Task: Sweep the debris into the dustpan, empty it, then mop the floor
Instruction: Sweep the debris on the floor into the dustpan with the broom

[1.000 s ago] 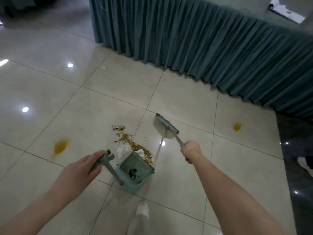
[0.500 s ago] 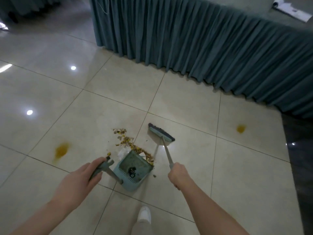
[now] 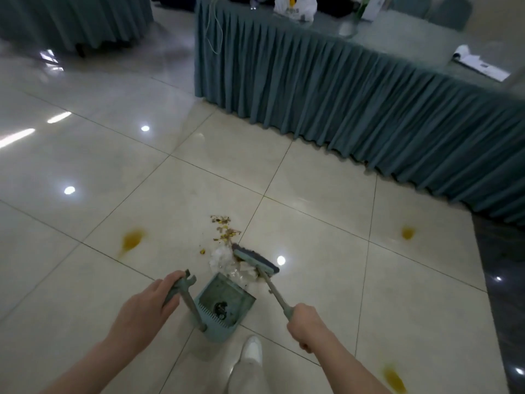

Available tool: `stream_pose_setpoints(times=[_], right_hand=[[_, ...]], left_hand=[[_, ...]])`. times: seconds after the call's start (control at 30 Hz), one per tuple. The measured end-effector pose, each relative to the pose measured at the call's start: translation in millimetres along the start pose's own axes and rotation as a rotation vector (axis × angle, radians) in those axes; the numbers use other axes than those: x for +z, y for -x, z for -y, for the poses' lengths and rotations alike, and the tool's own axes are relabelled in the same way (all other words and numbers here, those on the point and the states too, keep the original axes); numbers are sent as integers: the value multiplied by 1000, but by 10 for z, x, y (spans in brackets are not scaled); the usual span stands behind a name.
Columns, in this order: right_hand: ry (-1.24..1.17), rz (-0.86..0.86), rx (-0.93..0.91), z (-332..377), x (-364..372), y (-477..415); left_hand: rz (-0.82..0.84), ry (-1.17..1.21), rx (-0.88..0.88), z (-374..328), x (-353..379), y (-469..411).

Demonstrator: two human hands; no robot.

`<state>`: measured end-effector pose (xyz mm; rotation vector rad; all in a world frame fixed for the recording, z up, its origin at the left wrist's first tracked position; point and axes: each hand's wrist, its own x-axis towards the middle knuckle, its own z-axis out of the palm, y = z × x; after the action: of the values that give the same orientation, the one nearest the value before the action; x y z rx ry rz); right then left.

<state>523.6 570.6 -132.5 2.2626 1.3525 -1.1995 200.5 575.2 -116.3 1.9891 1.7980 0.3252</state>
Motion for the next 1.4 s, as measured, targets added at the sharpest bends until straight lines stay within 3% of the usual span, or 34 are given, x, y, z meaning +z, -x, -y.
stream_pose_setpoints(times=[0.4, 0.7, 1.0, 1.17, 1.4], right_hand=[[129, -192, -66, 360, -458, -290], [227, -200, -169, 1353, -841, -1093], [397, -172, -263, 2008, -775, -1671], [436, -102, -267, 1853, -509, -1632], [496, -16, -286, 857, -223, -1165]], left_hand=[[-35, 24, -82, 463, -70, 395], [-73, -75, -76, 597, -122, 111], [-41, -66, -199, 718, -221, -212], [-60, -57, -188, 796, -231, -149], [-83, -67, -188, 838, -296, 154]])
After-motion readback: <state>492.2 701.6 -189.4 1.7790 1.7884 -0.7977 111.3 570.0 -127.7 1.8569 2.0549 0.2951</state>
